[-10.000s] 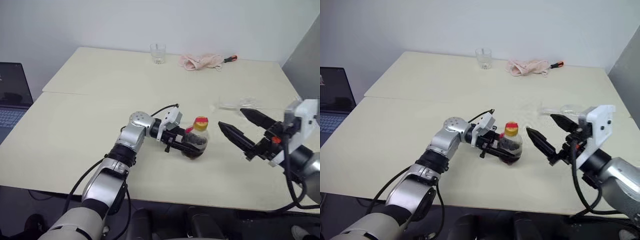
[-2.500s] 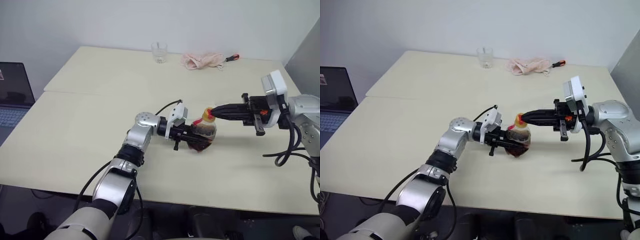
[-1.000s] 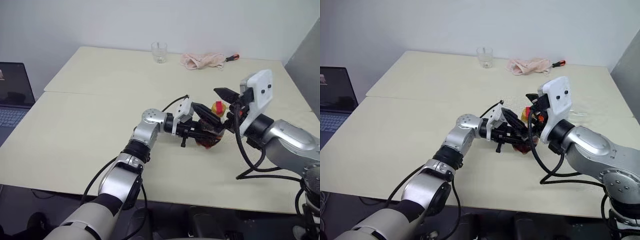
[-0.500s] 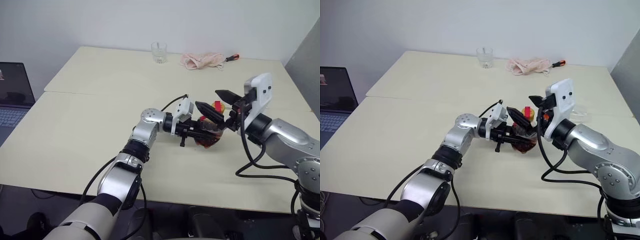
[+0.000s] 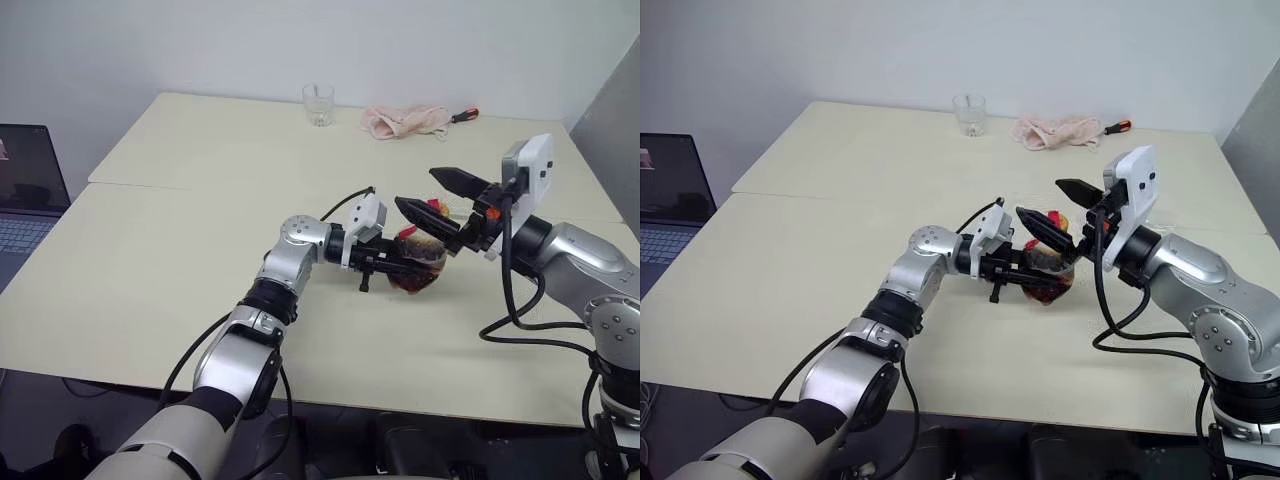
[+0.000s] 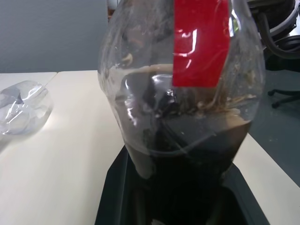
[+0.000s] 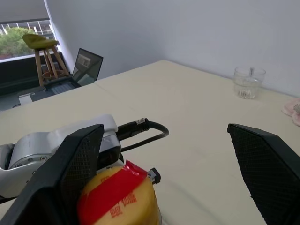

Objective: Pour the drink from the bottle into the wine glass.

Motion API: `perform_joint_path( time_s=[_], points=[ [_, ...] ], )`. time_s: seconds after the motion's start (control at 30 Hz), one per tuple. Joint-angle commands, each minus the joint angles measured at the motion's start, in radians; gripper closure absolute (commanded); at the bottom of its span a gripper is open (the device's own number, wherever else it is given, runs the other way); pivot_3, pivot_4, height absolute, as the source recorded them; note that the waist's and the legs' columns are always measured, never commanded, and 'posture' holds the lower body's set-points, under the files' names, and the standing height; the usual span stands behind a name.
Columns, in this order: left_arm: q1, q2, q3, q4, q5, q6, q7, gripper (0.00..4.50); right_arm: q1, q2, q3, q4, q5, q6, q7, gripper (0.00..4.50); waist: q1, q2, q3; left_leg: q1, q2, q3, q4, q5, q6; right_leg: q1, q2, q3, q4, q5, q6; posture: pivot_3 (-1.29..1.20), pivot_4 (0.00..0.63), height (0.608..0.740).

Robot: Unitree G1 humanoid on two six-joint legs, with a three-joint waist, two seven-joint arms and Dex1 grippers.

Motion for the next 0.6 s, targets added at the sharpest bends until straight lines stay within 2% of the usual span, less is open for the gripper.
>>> perform_joint_path(
  time_s=[0.03,0.4,0.5,0.6],
  points=[
    [-0.007,0.006,0.016,-0.056,-0.029,-0.003,0.007,3.82,0.039,-0.039,-0.08,-0.013,0.002,-0.008,0.055,0.0,0.001,0.0,0.0,0.0,0.0,0.0,0.0,0.0,0.0,0.0,0.0,0.0,0.0,0.0,0.0,0.0,0.15,0.74],
    [0.032,0.035,0.016,-0.111,-0.035,0.022,0.029,3.82,0.324,-0.161,-0.371,-0.1,0.151,0.013,0.244,0.0,0.001,0.0,0.0,0.0,0.0,0.0,0.0,0.0,0.0,0.001,0.0,0.0,-0.002,0.0,0.0,0.0,0.15,0.74],
    [0.04,0.041,0.017,-0.122,-0.036,0.028,0.034,3.82,0.331,-0.18,-0.372,-0.105,0.169,0.017,0.265,0.0,-0.003,0.0,0.0,0.0,0.0,0.0,0.0,0.0,0.0,0.001,0.0,0.0,-0.002,0.0,0.0,0.0,0.15,0.74],
    [0.046,0.039,0.012,-0.132,-0.035,0.033,0.037,3.82,0.222,-0.166,-0.276,-0.121,0.197,0.029,0.228,0.0,-0.011,0.0,0.0,0.002,0.0,0.0,0.0,0.0,0.0,0.001,0.001,0.002,-0.001,0.0,0.001,0.0,0.15,0.74]
  ],
)
